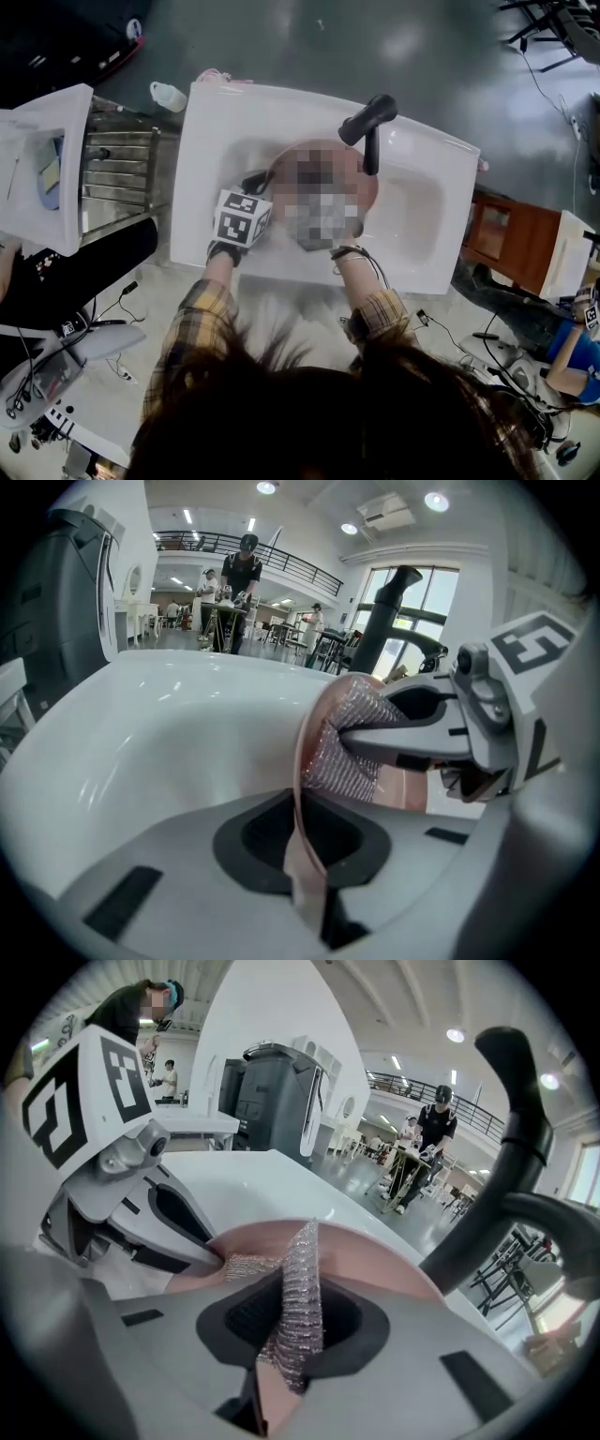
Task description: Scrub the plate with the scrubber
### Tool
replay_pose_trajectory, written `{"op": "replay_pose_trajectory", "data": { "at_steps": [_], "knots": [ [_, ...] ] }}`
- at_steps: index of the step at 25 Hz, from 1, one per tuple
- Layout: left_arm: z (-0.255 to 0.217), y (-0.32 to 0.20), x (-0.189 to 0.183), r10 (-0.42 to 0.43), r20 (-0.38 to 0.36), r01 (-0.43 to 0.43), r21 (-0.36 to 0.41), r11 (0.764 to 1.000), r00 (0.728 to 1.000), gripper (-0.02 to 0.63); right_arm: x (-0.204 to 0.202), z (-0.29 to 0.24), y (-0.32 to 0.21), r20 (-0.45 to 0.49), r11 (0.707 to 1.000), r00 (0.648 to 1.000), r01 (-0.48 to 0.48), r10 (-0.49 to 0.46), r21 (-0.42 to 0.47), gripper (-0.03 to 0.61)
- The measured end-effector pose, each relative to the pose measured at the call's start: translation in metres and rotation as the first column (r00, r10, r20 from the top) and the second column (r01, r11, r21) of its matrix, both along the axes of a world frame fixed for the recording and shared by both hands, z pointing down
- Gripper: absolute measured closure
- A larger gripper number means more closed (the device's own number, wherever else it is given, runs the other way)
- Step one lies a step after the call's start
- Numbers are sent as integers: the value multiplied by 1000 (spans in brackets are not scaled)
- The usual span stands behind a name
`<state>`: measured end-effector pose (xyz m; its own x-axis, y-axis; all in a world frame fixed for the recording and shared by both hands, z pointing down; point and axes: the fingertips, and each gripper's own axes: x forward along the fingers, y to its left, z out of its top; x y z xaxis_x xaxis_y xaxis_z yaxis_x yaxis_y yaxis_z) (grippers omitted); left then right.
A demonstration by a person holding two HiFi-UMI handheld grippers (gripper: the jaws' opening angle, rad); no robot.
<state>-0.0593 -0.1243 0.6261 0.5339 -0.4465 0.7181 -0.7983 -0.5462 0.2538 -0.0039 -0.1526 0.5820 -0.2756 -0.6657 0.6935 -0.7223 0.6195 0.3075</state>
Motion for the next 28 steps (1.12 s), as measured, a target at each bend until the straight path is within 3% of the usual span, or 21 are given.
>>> {"op": "replay_pose_trajectory", "data": {
  "at_steps": [6, 18, 28],
  "knots": [
    [-1, 1, 3, -3, 7, 4, -39, 999, 1000, 581, 0, 4, 5, -26, 999, 1000, -4, 3, -39, 500],
    [7, 7, 4, 1, 8, 0, -117, 993, 1000, 581, 10, 18, 23, 24, 989, 998, -50, 54, -136, 497],
    [12, 8, 0, 0, 11, 1, -127, 992, 1000, 581, 13, 44, 55, -79, 975, 995, 37, -55, -217, 494]
  ]
}}
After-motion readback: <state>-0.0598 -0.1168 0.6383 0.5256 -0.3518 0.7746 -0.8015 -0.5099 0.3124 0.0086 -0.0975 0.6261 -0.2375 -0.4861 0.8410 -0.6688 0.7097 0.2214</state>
